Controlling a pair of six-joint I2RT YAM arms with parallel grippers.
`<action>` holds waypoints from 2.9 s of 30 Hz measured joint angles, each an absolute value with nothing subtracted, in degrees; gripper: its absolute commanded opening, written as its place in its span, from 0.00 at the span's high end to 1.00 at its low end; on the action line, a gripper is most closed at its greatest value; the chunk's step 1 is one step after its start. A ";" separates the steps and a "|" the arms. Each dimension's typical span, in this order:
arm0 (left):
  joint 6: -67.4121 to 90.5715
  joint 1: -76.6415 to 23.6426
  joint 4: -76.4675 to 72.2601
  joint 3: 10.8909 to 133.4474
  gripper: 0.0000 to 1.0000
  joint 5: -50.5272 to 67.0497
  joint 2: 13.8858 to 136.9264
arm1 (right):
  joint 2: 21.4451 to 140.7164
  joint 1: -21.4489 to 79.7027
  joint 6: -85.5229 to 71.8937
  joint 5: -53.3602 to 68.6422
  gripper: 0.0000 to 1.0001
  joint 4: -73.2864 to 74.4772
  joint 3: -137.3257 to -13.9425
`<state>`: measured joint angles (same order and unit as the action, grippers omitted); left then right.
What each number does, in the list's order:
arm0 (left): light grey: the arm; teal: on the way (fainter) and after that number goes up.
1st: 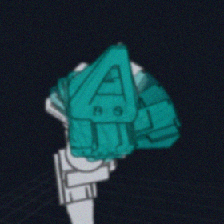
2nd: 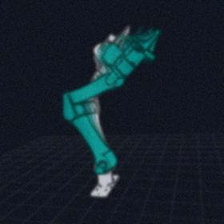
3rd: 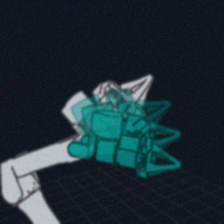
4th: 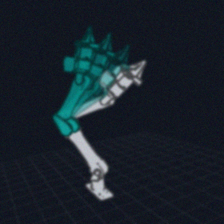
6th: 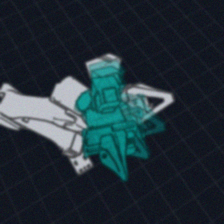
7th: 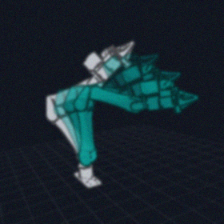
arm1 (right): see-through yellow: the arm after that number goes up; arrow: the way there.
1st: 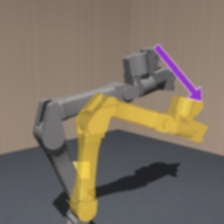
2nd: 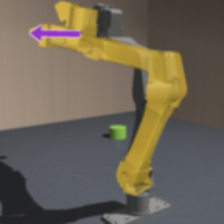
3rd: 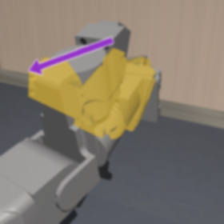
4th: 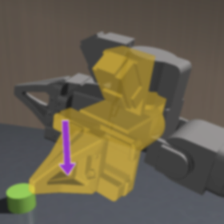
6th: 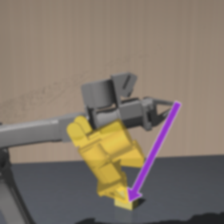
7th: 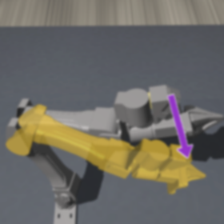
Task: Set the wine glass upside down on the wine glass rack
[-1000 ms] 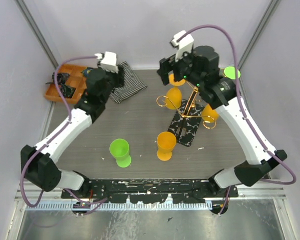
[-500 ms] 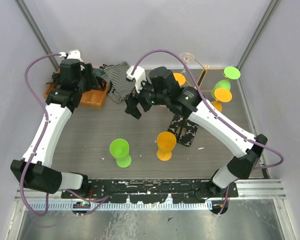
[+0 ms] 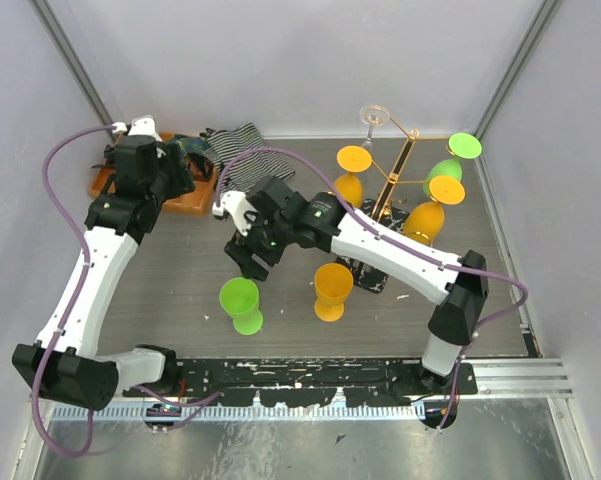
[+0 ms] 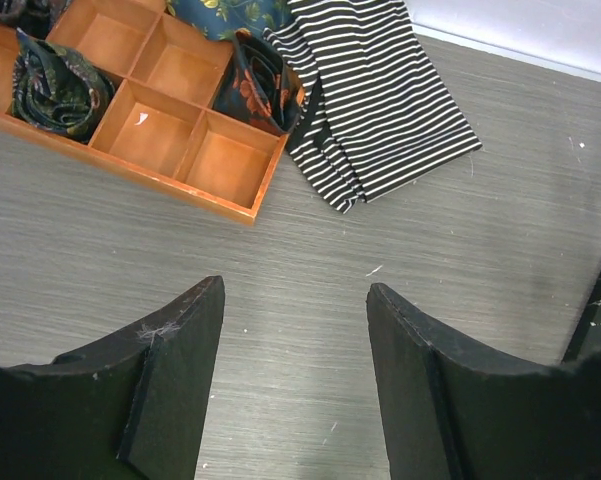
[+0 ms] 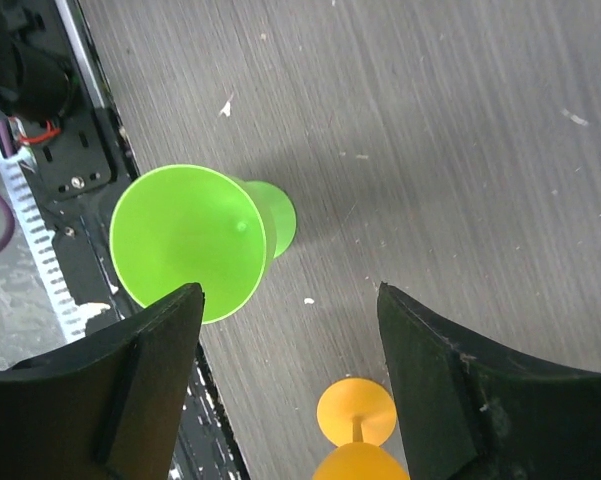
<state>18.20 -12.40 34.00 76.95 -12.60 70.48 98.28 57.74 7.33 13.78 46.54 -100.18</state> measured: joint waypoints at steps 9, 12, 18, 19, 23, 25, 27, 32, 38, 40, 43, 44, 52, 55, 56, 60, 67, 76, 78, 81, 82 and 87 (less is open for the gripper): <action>18.28 -12.40 34.39 75.22 0.33 -12.58 67.66 | 103.55 60.16 7.29 11.42 0.32 49.28 -100.18; 18.28 -12.40 34.87 74.61 0.33 -12.60 66.83 | 104.90 61.32 7.29 11.20 0.39 49.52 -100.18; 18.31 -12.40 35.53 74.30 0.35 -12.93 66.04 | 107.70 63.18 7.46 10.59 0.87 50.37 -100.18; 18.35 -12.40 35.62 74.30 0.35 -13.04 66.00 | 108.03 63.35 7.53 10.35 0.93 50.61 -100.18; 18.76 -12.40 36.42 74.30 0.34 -13.85 65.84 | 108.25 63.64 7.38 8.25 0.99 51.33 -100.18; 19.18 -12.40 37.06 74.37 0.32 -14.28 65.84 | 108.25 63.64 7.35 6.39 0.99 51.37 -100.18; 19.84 -12.40 37.60 74.43 0.30 -14.70 65.84 | 108.22 63.64 7.35 3.40 0.99 51.53 -100.53; 25.28 -12.40 37.65 74.46 0.29 -14.92 65.52 | 107.63 63.48 7.35 -7.66 0.99 50.94 -102.15; 39.79 -12.40 37.45 74.19 0.29 -11.75 62.52 | 98.56 61.41 7.84 -20.18 0.99 37.60 -97.21; 46.00 -12.40 35.59 72.64 0.29 -10.11 59.81 | 92.86 60.51 8.69 -22.94 0.99 30.22 -91.79; 55.20 -12.40 32.93 69.56 0.30 -7.88 55.81 | 84.82 59.00 10.98 -25.67 0.99 17.47 -84.03; 58.11 -12.40 31.64 68.36 0.30 -7.14 54.83 | 83.59 58.72 11.75 -26.17 0.99 14.22 -82.70; 84.47 -12.36 19.42 54.37 0.32 0.08 52.16 | 83.64 58.54 16.01 -24.23 0.99 -6.13 -76.14; 89.25 -12.36 17.19 53.76 0.32 1.78 52.93 | 84.64 58.54 16.64 -22.76 0.99 -9.93 -74.63; 90.43 -12.36 16.03 53.76 0.33 2.07 52.95 | 84.97 58.54 16.82 -22.15 0.99 -11.05 -74.24; 93.19 -12.36 12.58 53.80 0.35 3.01 53.01 | 85.43 58.54 17.02 -20.51 0.99 -13.96 -73.49; 94.85 -12.38 10.09 53.80 0.38 4.69 54.63 | 85.45 58.54 17.02 -18.92 0.99 -19.20 -72.75; 95.24 -12.49 8.73 53.80 0.46 5.54 56.88 | 85.65 58.72 16.58 -16.45 0.99 -22.09 -72.73; 95.29 -12.49 8.21 53.80 0.52 5.56 57.39 | 85.95 58.76 16.32 -15.75 0.99 -22.46 -72.73; 95.64 -12.45 7.55 53.78 0.63 5.41 58.17 | 86.67 58.92 16.14 -15.20 0.99 -22.94 -72.73; 95.70 -12.36 7.42 53.76 0.67 5.39 58.52 | 86.78 58.89 16.14 -15.31 0.99 -23.07 -72.73; 96.40 -11.97 6.09 53.67 0.89 5.17 60.62 | 87.15 58.74 16.56 -16.47 0.99 -23.35 -72.75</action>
